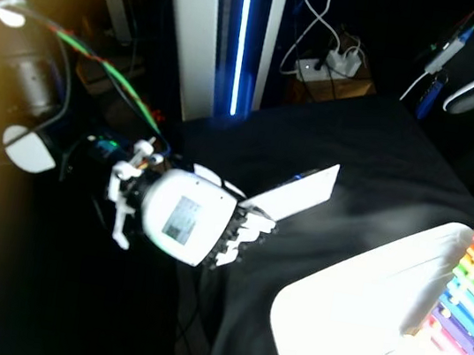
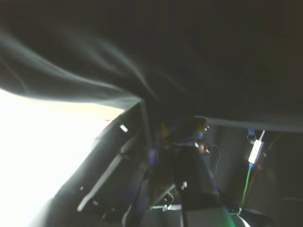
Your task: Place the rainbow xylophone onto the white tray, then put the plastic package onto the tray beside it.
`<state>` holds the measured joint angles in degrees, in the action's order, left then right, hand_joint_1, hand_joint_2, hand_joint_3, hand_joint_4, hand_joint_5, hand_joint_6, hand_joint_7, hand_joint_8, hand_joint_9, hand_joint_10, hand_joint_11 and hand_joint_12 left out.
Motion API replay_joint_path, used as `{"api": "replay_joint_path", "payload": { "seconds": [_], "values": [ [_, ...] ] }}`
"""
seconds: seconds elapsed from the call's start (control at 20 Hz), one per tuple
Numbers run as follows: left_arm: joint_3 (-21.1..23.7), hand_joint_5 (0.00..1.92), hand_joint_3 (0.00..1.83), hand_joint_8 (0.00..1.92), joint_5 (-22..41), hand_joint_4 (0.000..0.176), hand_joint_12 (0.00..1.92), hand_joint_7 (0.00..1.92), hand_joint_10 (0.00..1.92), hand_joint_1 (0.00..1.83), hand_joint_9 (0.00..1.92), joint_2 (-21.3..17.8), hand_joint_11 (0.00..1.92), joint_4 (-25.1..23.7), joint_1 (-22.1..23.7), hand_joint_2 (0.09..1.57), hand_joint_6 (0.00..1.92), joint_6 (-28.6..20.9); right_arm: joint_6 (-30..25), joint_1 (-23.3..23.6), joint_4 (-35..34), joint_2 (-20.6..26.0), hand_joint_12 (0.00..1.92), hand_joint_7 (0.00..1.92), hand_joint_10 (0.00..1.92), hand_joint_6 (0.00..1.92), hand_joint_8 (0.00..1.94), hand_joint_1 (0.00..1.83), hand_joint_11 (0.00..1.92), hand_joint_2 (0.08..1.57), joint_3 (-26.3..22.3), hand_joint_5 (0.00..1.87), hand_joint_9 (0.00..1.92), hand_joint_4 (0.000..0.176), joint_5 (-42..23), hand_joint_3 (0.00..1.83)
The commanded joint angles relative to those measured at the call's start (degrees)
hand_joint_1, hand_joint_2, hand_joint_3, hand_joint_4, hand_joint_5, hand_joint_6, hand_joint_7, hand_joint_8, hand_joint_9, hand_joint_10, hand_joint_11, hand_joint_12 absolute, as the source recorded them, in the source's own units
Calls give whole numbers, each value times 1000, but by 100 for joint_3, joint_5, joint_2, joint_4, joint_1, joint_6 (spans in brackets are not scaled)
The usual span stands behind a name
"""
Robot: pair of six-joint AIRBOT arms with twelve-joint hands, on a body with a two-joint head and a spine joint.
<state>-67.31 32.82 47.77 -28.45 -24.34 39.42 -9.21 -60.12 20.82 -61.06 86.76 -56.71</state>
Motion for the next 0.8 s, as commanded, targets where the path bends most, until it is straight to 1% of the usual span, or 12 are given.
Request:
{"api": "replay_joint_path", "payload": {
  "seconds": [0.0, 0.05, 0.1, 0.15, 0.2, 0.25, 0.3, 0.4, 0.5, 0.6, 0.65, 0.75],
  "values": [
    [3, 0, 0, 0, 590, 55, 0, 0, 0, 649, 0, 9, 0, 196, 86, 635, 0, -23, -8, 74, -56, -33, 808, 1104, 5, 1202, 813, 1223, 1088, 1163, 23, 736, 1442, 0, -259, 34],
    [5, 0, 0, 0, 588, 37, 0, 0, 0, 647, 0, 10, 0, 196, 86, 642, 0, -23, -8, 80, -52, -33, 962, 1036, 13, 1182, 1066, 1247, 1070, 1175, 25, 716, 1481, 0, -259, 0],
    [7, 0, 0, 0, 587, 37, 0, 0, 0, 647, 0, 10, 0, 196, 86, 642, 0, -23, -8, 92, -51, -32, 962, 1036, 13, 1182, 1066, 1247, 1070, 1175, 28, 716, 1481, 0, -259, 0],
    [7, 0, 0, 0, 579, 34, 0, 0, 0, 648, 0, 10, 0, 196, 85, 643, 0, -24, -8, 107, -51, -29, 1073, 1149, 19, 1289, 569, 1133, 1077, 1225, 34, 743, 1503, 0, -259, 3],
    [7, 0, 0, 0, 575, 40, 0, 0, 0, 667, 0, 9, 0, 196, 85, 639, 0, -24, -7, 125, -50, -28, 1130, 1072, 26, 1117, 970, 1231, 1088, 1173, 43, 759, 1526, 0, -259, 0],
    [7, 0, 0, 0, 571, 35, 0, 0, 0, 670, 0, 7, 0, 195, 85, 641, 0, -24, -7, 146, -50, -27, 1147, 1032, 34, 1117, 1095, 1248, 1128, 1171, 51, 744, 1547, 0, -259, 2],
    [7, 0, 0, 0, 571, 36, 0, 0, 0, 663, 0, 6, 0, 195, 85, 648, 0, -24, -6, 160, -50, -25, 1120, 1296, 75, 1254, 348, 1122, 1307, 1219, 52, 785, 1638, 0, -259, 0],
    [7, 0, 3, 0, 567, 50, 0, 0, 0, 683, 0, 6, 0, 195, 84, 655, 0, -25, 5, 199, -46, -25, 1144, 1434, 122, 1356, 245, 1090, 1429, 1257, 67, 723, 1745, 0, -259, 3],
    [7, 0, 0, 0, 564, 56, 0, 0, 0, 679, 0, 6, 0, 195, 82, 650, 0, -25, 8, 210, -47, -25, 1358, 1444, 297, 1379, 269, 1082, 1328, 1266, 74, 707, 1687, 0, -259, 4],
    [12, 0, 2, 0, 563, 48, 0, 0, 0, 640, 0, 5, 0, 192, 75, 652, 0, -27, 10, 231, -47, -25, 1226, 1434, 403, 1369, 276, 1088, 1393, 1262, 85, 714, 1633, 0, -258, 0],
    [13, 0, 0, 0, 562, 54, 0, 0, 0, 633, 0, 2, 0, 190, 75, 649, 0, -30, 10, 248, -47, -25, 1145, 1414, 373, 1394, 228, 1080, 1402, 1274, 87, 696, 1614, 0, -259, 0],
    [13, 0, 7, 0, 559, 40, 0, 0, 0, 641, 0, -4, 0, 176, 71, 666, 0, -45, 44, 325, -47, -19, 982, 1482, 249, 1346, 129, 1093, 1474, 1252, 106, 729, 1682, 0, -258, 1]
  ]
}}
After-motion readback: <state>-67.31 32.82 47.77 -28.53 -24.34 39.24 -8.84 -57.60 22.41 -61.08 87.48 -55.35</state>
